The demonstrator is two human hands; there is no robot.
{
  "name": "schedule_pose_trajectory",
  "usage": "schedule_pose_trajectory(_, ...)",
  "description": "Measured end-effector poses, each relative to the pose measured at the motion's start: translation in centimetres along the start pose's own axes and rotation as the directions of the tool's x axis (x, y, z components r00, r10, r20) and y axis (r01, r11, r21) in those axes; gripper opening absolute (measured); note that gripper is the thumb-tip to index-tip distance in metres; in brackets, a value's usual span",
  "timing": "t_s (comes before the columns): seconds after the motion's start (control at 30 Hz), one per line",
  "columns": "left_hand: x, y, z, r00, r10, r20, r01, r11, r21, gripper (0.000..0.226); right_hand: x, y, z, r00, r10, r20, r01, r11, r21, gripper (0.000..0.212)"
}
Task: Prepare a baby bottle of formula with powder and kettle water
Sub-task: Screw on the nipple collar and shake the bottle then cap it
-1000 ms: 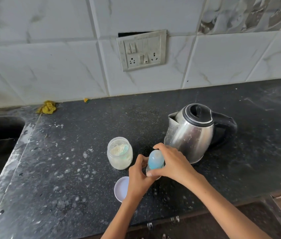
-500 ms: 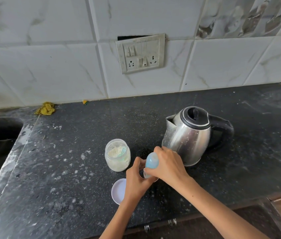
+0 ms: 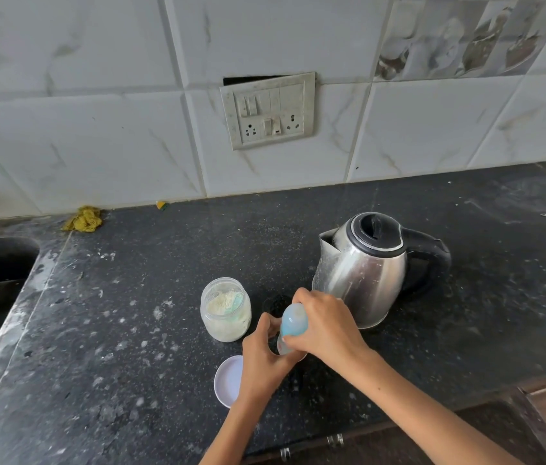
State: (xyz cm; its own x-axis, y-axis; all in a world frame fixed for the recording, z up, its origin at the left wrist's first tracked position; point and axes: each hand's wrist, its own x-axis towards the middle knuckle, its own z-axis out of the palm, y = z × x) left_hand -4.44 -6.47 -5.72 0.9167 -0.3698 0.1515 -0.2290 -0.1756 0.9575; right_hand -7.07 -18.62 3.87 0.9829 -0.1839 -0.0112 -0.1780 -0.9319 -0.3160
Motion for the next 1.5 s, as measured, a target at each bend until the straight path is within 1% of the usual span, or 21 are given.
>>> schedule_pose_trajectory(0.07, 0.0, -0.1, -0.1, 1.000, -0.006, 0.011, 0.005, 1.000, 0.006, 0.038, -0.2, -0.7, 0.6, 0.999, 0.038, -0.031, -0.040, 0.998, -0.049, 0.049)
schedule_pose_trajectory(0.13, -0.1, -0.1, -0.1, 1.000, -0.005, 0.013, 0.005, 1.000, 0.012, 0.038, -0.3, -0.5, 0.7, 0.998, 0.042, -0.048, -0.043, 0.999, -0.026, 0.050)
schedule_pose_trajectory(0.17, -0.2, 0.0, -0.1, 1.000, -0.007, 0.013, 0.007, 1.000, 0.015, 0.037, -0.4, 0.0, 0.7, 0.998, 0.042, -0.046, -0.041, 0.999, 0.031, 0.052)
schedule_pose_trajectory(0.23, -0.2, 0.2, -0.2, 1.000, -0.018, 0.024, 0.017, 0.999, 0.027, 0.038, -0.6, 1.4, 0.7, 0.999, 0.048, 0.010, -0.049, 0.968, 0.244, 0.057)
schedule_pose_trajectory(0.3, -0.2, 0.4, -0.5, 0.997, -0.044, 0.066, 0.040, 0.998, 0.053, 0.050, -0.9, 2.8, 0.7, 0.996, 0.043, 0.072, -0.071, 0.891, 0.448, 0.063)
schedule_pose_trajectory(0.33, -0.1, 0.5, -0.7, 0.994, -0.051, 0.092, 0.045, 0.997, 0.068, 0.057, -1.2, 3.5, 0.7, 0.995, 0.040, 0.095, -0.083, 0.860, 0.503, 0.066)
schedule_pose_trajectory(0.4, -0.1, 0.7, -1.2, 0.992, -0.036, 0.122, 0.026, 0.996, 0.088, 0.070, -1.8, 4.7, 1.0, 0.994, 0.044, 0.102, -0.092, 0.836, 0.541, 0.068)
schedule_pose_trajectory(0.43, -0.1, 0.9, -1.5, 0.992, -0.019, 0.123, 0.007, 0.996, 0.093, 0.072, -2.0, 5.2, 1.4, 0.994, 0.054, 0.095, -0.098, 0.829, 0.551, 0.066)
schedule_pose_trajectory(0.53, 0.1, 2.0, -1.9, 0.996, 0.032, 0.081, -0.040, 0.995, 0.092, 0.065, -2.9, 6.1, 3.1, 0.993, 0.072, 0.095, -0.114, 0.815, 0.568, 0.064)
schedule_pose_trajectory(0.6, 0.3, 2.6, -1.7, 0.998, 0.037, 0.057, -0.043, 0.993, 0.107, 0.061, -3.3, 5.6, 4.5, 0.993, 0.070, 0.096, -0.113, 0.806, 0.581, 0.066)
schedule_pose_trajectory(0.73, 1.0, 2.8, -1.1, 0.999, 0.019, 0.032, -0.023, 0.991, 0.134, 0.054, -3.3, 4.0, 7.1, 0.991, 0.133, -0.016, -0.089, 0.744, 0.663, 0.067)
schedule_pose_trajectory(0.83, 1.4, 2.9, -1.0, 0.998, 0.015, 0.056, -0.024, 0.986, 0.166, 0.054, -2.8, 3.6, 8.5, 0.976, 0.195, -0.093, -0.075, 0.710, 0.700, 0.059)
schedule_pose_trajectory(0.9, 1.8, 3.1, -1.3, 0.997, 0.018, 0.081, -0.032, 0.982, 0.185, 0.057, -2.5, 3.6, 8.7, 0.972, 0.208, -0.110, -0.066, 0.689, 0.722, 0.055)
schedule_pose_trajectory(0.97, 2.2, 3.6, -1.8, 0.996, 0.017, 0.093, -0.030, 0.989, 0.146, 0.056, -2.3, 3.5, 8.4, 0.974, 0.194, -0.115, -0.043, 0.661, 0.749, 0.052)
schedule_pose_trajectory(1.13, 4.2, 5.8, -3.6, 0.989, 0.026, 0.143, -0.021, 0.999, -0.032, 0.049, -2.1, 2.6, 5.1, 0.984, 0.156, -0.080, -0.009, 0.500, 0.866, 0.051)
schedule_pose_trajectory(1.2, 4.8, 6.8, -4.4, 0.977, -0.003, 0.211, 0.031, 0.992, -0.126, 0.045, -2.0, 2.5, 3.1, 0.996, 0.086, -0.028, -0.015, 0.459, 0.888, 0.048)
schedule_pose_trajectory(1.27, 5.2, 7.6, -5.1, 0.961, -0.022, 0.275, 0.085, 0.972, -0.220, 0.043, -1.9, 2.6, 1.1, 0.999, 0.003, 0.045, -0.042, 0.432, 0.901, 0.040)
schedule_pose_trajectory(1.33, 5.3, 8.1, -5.4, 0.955, -0.027, 0.295, 0.117, 0.950, -0.290, 0.045, -1.9, 2.7, -0.4, 0.994, -0.048, 0.095, -0.068, 0.402, 0.913, 0.034)
schedule_pose_trajectory(1.37, 5.3, 8.4, -5.4, 0.954, -0.030, 0.297, 0.125, 0.943, -0.308, 0.047, -1.9, 2.6, -0.9, 0.992, -0.058, 0.114, -0.084, 0.375, 0.923, 0.033)
schedule_pose_trajectory(1.43, 5.2, 8.8, -5.5, 0.955, -0.019, 0.296, 0.108, 0.952, -0.288, 0.044, -2.1, 2.5, -1.3, 0.990, -0.053, 0.127, -0.101, 0.351, 0.931, 0.031)
schedule_pose_trajectory(1.5, 5.1, 9.3, -5.5, 0.954, 0.009, 0.300, 0.057, 0.975, -0.212, 0.039, -2.2, 2.2, -1.4, 0.996, -0.023, 0.091, -0.075, 0.398, 0.914, 0.030)
